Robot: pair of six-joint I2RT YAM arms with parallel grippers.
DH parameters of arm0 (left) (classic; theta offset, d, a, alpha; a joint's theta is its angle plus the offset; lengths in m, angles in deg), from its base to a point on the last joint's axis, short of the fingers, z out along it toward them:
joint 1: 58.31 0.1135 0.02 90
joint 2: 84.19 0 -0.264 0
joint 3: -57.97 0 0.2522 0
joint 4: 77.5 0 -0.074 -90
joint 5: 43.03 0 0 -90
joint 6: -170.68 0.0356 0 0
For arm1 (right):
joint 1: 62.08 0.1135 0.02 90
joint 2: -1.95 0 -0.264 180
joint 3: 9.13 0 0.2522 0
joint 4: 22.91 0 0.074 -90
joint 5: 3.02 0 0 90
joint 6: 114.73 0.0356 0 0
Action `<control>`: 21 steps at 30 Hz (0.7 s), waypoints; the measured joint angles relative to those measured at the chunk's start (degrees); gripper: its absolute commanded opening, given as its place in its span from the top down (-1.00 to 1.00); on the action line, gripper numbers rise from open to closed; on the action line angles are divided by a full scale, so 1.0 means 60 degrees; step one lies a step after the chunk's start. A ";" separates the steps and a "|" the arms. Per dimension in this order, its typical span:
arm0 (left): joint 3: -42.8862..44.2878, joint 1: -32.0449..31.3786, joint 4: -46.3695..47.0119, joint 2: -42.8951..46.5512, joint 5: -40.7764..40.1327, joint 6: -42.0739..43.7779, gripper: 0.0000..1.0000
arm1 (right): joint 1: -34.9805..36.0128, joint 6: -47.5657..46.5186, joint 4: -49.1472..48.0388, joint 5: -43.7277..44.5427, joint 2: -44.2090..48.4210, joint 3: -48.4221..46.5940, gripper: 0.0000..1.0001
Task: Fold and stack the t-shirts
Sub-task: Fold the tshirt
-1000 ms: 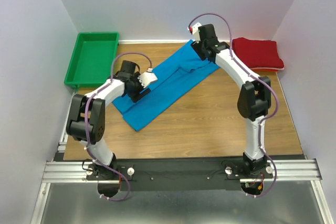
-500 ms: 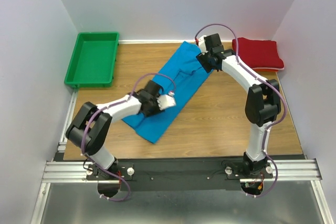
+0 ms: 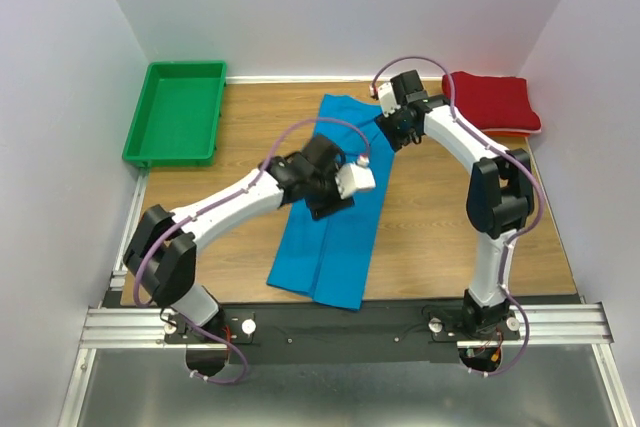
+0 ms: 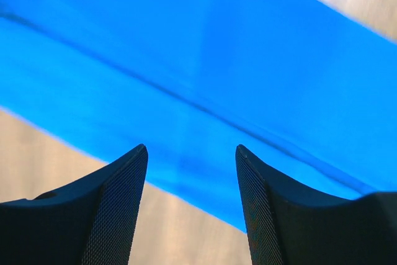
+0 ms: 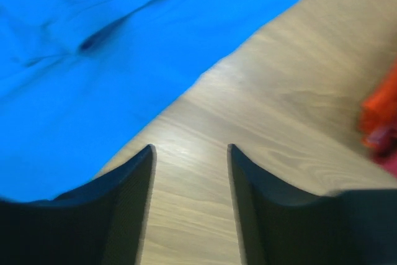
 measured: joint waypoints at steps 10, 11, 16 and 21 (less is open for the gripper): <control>0.0780 0.3180 0.0131 0.0178 0.1537 -0.0339 -0.33 | 0.0164 0.0346 0.0612 -0.0758 -0.2459 -0.1577 0.51; 0.0754 0.3442 0.0157 0.0178 0.1716 -0.0364 -0.33 | 0.0168 0.0346 0.0605 -0.0739 -0.2725 -0.1814 0.52; 0.0627 0.4317 0.0306 0.0055 0.2437 -0.0426 -0.32 | 0.0226 0.0248 0.0754 -0.0244 -0.3847 -0.3537 0.53; 0.0747 0.4870 0.0503 -0.0707 0.2692 -0.0437 -0.31 | 0.0244 0.0149 0.0659 0.0532 -0.5013 -0.5435 0.45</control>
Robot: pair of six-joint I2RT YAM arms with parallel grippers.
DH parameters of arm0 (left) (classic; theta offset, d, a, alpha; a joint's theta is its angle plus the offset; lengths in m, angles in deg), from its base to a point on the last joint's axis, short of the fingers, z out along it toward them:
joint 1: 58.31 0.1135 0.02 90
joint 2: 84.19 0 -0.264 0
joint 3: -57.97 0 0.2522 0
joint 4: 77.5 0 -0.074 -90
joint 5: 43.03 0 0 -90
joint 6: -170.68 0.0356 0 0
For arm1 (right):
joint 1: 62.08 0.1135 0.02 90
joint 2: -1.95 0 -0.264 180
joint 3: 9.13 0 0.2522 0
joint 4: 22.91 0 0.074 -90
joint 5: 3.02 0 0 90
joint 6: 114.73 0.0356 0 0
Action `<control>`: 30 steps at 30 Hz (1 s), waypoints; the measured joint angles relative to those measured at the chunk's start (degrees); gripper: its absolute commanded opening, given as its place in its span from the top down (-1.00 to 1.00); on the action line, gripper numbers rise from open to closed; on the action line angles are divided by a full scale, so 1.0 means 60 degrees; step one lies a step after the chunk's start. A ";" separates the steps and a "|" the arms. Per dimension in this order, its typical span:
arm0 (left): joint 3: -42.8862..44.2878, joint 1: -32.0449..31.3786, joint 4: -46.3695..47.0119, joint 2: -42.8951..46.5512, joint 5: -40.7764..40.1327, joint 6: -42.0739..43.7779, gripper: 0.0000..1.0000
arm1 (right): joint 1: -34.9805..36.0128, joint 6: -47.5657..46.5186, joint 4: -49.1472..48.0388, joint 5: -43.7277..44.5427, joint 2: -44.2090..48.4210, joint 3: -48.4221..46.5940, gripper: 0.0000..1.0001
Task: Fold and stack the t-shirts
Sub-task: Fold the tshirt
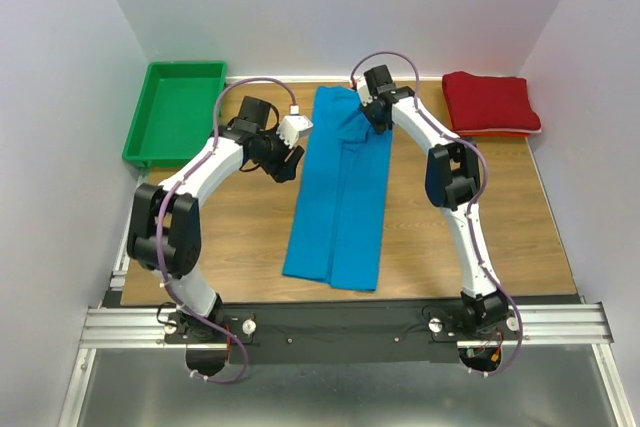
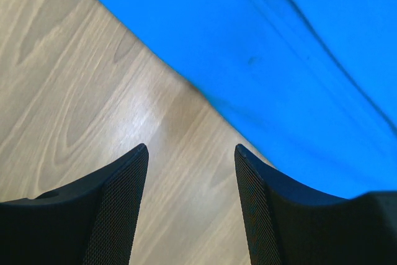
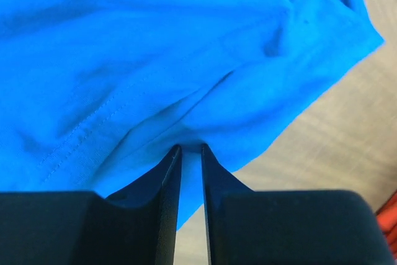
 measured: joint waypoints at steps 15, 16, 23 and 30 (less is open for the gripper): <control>0.1468 -0.0721 0.0787 -0.1978 0.0302 -0.0127 -0.33 | -0.0022 -0.0091 -0.0237 0.0022 0.1162 0.0670 -0.01; 0.1472 -0.0867 0.0903 -0.2022 0.0299 -0.0178 -0.32 | -0.0022 -0.0062 -0.0240 -0.0047 0.1406 0.0860 0.03; 0.2728 -0.1045 0.1173 -0.3198 0.0011 -0.0583 -0.28 | -0.0022 0.0525 -0.0492 -0.0867 0.2874 0.2608 0.26; 0.3209 -0.1009 0.1461 -0.3668 -0.0160 -0.1053 -0.29 | -0.0022 0.0816 -0.0375 -0.1519 0.2528 0.3461 0.27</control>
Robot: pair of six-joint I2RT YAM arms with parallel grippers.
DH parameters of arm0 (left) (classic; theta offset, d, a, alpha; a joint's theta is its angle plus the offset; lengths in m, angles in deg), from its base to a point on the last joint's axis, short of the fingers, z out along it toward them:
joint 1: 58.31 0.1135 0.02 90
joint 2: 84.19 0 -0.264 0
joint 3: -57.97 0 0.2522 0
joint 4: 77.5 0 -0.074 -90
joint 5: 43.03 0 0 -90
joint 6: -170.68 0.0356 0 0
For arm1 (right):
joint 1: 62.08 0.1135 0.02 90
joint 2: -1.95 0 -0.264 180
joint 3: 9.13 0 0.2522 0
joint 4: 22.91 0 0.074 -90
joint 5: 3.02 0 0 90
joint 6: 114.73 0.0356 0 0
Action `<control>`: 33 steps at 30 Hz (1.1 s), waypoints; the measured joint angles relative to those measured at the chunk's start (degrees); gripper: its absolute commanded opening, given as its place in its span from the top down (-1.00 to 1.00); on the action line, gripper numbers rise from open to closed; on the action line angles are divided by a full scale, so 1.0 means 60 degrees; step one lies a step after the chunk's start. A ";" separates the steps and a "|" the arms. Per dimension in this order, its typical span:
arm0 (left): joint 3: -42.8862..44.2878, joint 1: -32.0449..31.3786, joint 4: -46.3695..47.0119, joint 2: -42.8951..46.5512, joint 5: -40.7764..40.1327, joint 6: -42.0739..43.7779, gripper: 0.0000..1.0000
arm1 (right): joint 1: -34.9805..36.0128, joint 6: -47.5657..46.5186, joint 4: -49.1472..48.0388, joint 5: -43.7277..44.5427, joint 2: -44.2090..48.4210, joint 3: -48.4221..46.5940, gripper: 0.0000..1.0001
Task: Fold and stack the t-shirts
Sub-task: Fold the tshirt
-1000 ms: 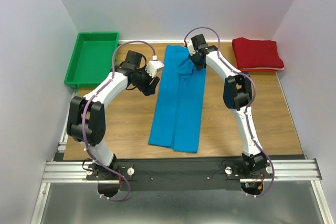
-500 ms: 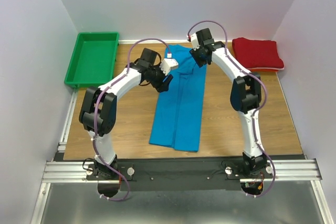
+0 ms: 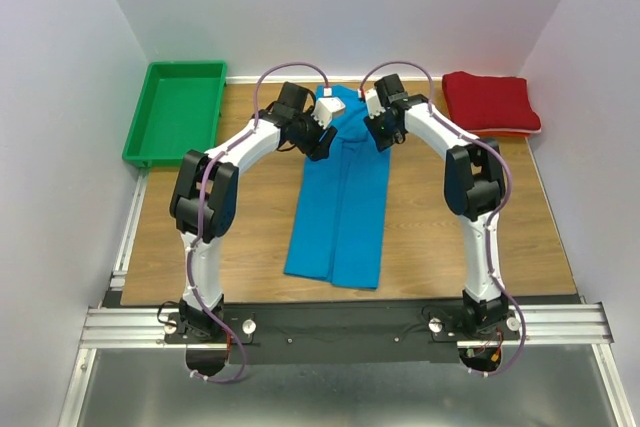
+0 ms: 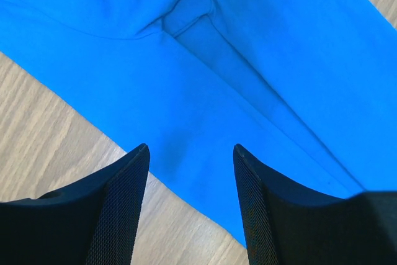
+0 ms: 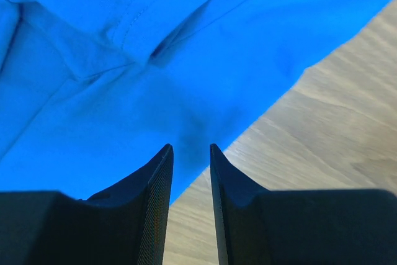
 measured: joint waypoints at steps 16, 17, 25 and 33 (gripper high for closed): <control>0.0062 0.0007 0.0208 -0.1275 -0.0561 -0.0270 -0.11 | 0.0036 -0.0299 -0.0197 0.1166 -0.1224 -0.1242 0.31; 0.0076 0.0007 0.0204 -0.1282 -0.0634 -0.0266 -0.10 | 0.0029 -0.0321 -0.0233 0.1260 -0.1362 -0.1428 0.31; 0.0820 0.0036 0.0066 -0.1723 -0.0743 -0.0160 -0.85 | -0.0047 -0.0648 -0.0430 0.1676 -0.2007 -0.2448 -0.12; 0.0127 0.0073 -0.0178 0.0233 0.0015 0.0444 -0.87 | -0.0149 -0.0918 -0.0091 0.0696 -0.0317 -0.1432 -0.64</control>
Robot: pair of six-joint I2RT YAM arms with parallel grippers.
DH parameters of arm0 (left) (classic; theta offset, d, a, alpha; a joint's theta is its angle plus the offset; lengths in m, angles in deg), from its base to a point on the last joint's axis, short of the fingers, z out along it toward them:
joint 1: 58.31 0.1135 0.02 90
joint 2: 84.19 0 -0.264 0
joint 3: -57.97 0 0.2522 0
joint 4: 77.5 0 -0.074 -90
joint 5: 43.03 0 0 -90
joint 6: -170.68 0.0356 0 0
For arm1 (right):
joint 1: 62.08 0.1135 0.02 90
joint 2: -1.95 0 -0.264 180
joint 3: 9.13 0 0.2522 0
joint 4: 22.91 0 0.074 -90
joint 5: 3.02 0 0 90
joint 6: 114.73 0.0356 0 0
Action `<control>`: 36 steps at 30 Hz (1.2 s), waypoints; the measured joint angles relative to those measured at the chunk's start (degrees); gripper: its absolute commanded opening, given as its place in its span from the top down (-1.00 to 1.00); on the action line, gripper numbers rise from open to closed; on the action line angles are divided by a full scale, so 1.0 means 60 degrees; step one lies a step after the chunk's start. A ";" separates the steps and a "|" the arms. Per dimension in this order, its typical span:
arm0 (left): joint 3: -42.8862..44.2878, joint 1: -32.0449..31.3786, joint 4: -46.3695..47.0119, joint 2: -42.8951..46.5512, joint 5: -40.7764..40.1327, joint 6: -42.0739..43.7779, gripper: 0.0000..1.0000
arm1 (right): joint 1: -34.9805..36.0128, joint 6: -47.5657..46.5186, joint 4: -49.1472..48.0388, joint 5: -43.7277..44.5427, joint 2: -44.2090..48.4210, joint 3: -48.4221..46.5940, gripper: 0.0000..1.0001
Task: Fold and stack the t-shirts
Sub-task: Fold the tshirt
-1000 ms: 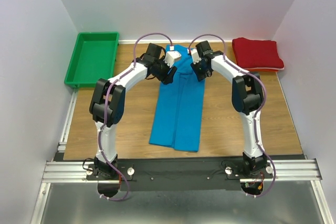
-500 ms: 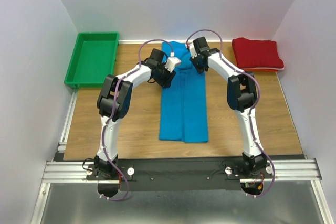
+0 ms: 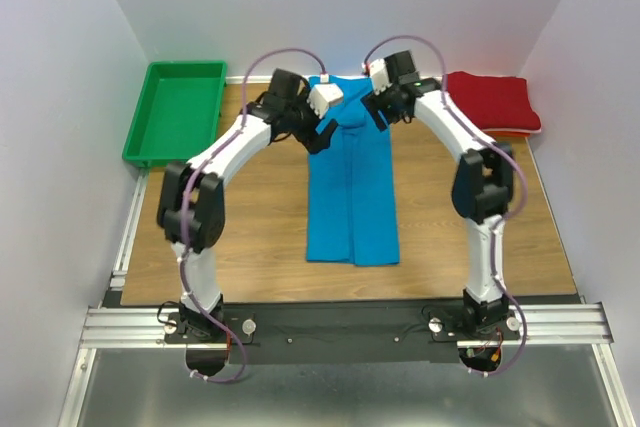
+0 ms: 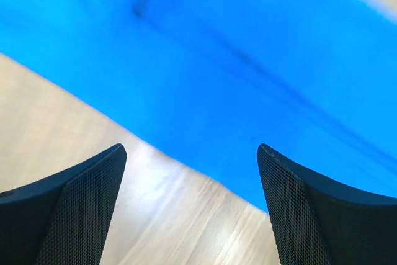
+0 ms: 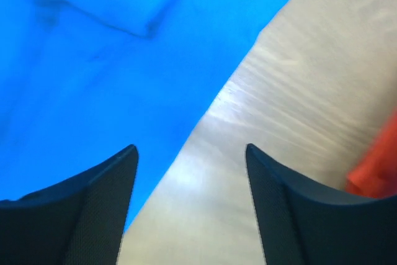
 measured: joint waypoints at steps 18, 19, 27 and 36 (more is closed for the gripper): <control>-0.3789 -0.0386 -0.0240 0.6932 0.1679 0.4528 -0.88 | 0.0197 -0.3767 0.0193 -0.5329 0.9683 0.6652 -0.99; -0.4728 -0.0514 -0.0175 0.7260 0.1745 0.4809 -0.88 | 0.0259 -0.4076 0.0390 -0.5355 0.9872 0.7380 -0.99; -0.9941 -0.3523 0.0616 0.9573 0.1483 0.5632 -0.47 | 0.0805 -0.5767 0.1064 -0.5329 1.0163 1.1489 -0.59; -1.0007 -0.4084 0.1479 0.7865 0.1100 0.5508 -0.24 | 0.2579 -0.5894 0.0066 -0.5034 1.0276 1.2805 -0.32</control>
